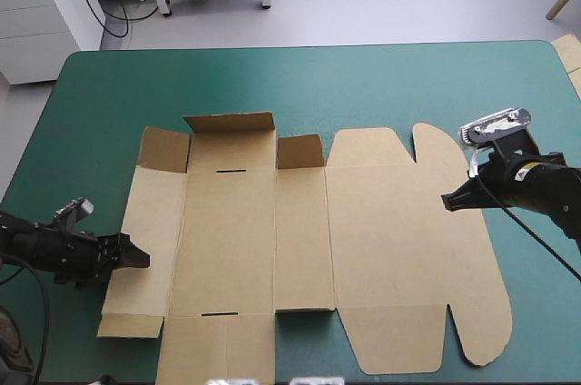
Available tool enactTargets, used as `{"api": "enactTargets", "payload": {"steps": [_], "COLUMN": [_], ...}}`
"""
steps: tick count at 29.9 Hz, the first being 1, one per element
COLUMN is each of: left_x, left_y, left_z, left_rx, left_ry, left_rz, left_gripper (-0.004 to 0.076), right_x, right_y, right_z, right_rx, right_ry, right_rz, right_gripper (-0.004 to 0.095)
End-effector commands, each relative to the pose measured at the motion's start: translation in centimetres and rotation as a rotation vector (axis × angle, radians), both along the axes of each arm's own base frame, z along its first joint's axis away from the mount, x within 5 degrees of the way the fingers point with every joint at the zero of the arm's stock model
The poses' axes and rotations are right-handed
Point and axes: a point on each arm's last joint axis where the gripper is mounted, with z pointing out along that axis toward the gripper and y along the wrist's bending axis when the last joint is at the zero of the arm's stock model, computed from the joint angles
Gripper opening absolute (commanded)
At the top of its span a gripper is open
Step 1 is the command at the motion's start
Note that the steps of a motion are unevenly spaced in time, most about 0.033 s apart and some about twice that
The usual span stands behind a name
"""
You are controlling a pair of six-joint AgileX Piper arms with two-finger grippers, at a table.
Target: Fold the box
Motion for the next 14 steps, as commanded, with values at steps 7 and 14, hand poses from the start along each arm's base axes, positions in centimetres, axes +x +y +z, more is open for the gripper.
{"api": "enactTargets", "payload": {"steps": [7, 14], "left_x": [-0.75, -0.75], "left_y": [-2.3, -2.3], "left_z": [-0.89, -0.91], "left_rx": [-0.126, -0.125], "left_ry": [-0.033, -0.034], "left_rz": [-0.034, -0.036], "left_gripper": [0.0529, 0.0529], "right_x": [-0.17, -0.18], "right_y": [-0.21, -0.21], "right_z": [1.46, 1.45], "right_rx": [-0.007, -0.009], "right_ry": [-0.091, -0.089], "right_rz": [-0.002, 0.0], "right_gripper": [-0.0016, -0.0016]}}
